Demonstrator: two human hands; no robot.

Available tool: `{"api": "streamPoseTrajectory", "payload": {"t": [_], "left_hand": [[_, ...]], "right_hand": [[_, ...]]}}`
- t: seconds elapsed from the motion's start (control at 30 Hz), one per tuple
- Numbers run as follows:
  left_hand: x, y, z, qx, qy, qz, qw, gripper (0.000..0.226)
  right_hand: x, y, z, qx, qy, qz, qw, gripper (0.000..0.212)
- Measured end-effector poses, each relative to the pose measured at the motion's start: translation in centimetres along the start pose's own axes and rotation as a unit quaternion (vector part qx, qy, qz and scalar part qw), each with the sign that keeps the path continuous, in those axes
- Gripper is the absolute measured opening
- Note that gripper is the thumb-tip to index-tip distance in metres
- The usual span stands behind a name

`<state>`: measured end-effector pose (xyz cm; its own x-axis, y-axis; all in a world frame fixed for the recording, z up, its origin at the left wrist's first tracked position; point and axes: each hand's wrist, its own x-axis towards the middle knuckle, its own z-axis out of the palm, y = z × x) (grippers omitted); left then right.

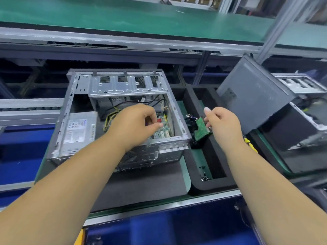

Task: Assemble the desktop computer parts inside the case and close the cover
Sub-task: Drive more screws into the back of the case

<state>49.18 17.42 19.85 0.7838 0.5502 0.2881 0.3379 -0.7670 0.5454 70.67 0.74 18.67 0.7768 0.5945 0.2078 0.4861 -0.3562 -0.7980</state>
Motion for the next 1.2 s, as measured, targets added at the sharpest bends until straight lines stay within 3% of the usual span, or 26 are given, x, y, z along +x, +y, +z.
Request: {"api": "streamPoseTrajectory", "payload": {"t": [0.07,0.2,0.5,0.6,0.8,0.97,1.2], "left_hand": [[0.3,1.4,1.6,0.000,0.007,0.014,1.000,0.025],[1.1,4.6,4.7,-0.034,-0.016,0.041,0.998,0.011],[2.8,12.1,12.2,-0.086,-0.049,0.056,0.994,0.016],[3.1,13.7,14.9,-0.130,-0.033,0.018,0.991,0.021],[3.1,14.2,19.7,-0.188,-0.023,-0.102,0.977,0.025],[3.0,13.8,21.6,-0.228,-0.017,-0.170,0.959,0.025],[3.1,12.7,23.6,-0.253,0.012,-0.251,0.934,0.021]], "right_hand": [[-0.1,1.5,-1.3,0.005,-0.011,0.016,1.000,0.037],[0.2,5.3,-4.0,-0.014,-0.027,0.053,0.998,0.013],[2.5,15.9,-10.6,-0.083,-0.015,0.149,0.985,0.006],[3.8,19.3,-11.7,-0.134,-0.030,0.152,0.979,0.005],[5.2,24.1,-11.7,-0.250,-0.090,0.183,0.947,0.033],[5.5,26.0,-11.4,-0.255,-0.135,0.167,0.943,0.030],[5.9,25.9,-11.7,-0.241,-0.127,0.119,0.955,0.020]]}}
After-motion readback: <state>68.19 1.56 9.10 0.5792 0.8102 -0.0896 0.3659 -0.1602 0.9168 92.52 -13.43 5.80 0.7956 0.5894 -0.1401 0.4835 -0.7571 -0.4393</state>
